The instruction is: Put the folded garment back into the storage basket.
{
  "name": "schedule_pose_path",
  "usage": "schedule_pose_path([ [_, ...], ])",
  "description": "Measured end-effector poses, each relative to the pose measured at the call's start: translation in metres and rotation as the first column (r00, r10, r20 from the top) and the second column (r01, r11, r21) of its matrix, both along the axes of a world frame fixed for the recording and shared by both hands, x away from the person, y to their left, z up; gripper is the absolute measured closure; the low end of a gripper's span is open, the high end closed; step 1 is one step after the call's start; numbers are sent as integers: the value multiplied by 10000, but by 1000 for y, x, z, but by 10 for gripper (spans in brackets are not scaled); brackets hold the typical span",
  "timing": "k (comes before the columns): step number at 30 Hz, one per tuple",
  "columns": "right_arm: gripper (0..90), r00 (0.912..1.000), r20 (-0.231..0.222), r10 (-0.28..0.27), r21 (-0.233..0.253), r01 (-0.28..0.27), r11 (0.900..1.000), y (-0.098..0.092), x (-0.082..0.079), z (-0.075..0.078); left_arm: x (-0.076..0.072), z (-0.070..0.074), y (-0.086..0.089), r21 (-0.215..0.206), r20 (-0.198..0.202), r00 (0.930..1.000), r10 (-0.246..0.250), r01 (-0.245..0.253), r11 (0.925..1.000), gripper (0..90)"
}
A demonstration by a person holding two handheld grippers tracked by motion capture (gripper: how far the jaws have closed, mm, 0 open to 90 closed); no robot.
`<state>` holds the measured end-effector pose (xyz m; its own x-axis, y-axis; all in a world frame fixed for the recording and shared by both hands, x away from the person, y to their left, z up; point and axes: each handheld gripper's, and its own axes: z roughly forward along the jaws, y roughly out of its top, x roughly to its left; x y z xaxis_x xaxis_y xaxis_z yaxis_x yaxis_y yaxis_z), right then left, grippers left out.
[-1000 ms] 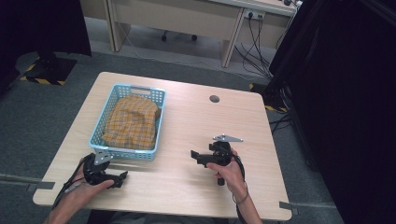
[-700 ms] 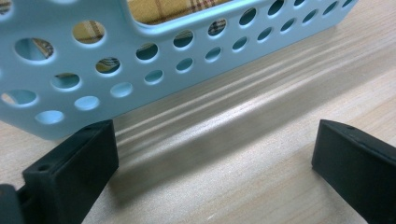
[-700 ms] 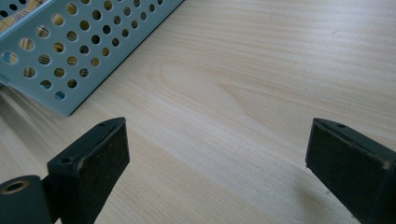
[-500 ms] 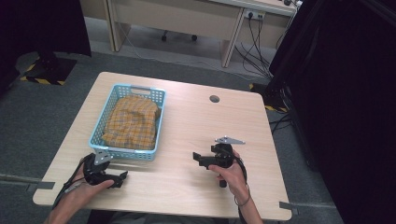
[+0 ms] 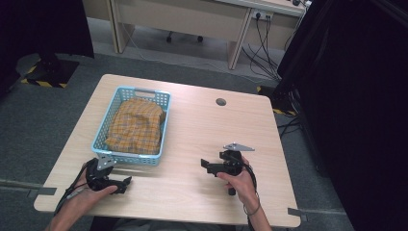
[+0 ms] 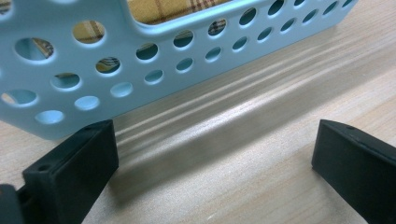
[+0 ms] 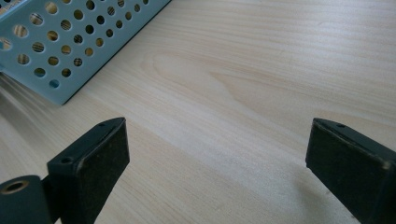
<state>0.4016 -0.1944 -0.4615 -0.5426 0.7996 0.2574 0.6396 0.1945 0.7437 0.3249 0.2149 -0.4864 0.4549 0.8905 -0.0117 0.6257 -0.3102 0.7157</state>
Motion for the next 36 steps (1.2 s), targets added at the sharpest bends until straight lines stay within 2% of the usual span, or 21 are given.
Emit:
schedule_pose_path([
  [36,68,9999,-38,-140,-42,140,9999,-13,-11,-4,0,0,0,3,0,10000,5,-5,10000,0],
])
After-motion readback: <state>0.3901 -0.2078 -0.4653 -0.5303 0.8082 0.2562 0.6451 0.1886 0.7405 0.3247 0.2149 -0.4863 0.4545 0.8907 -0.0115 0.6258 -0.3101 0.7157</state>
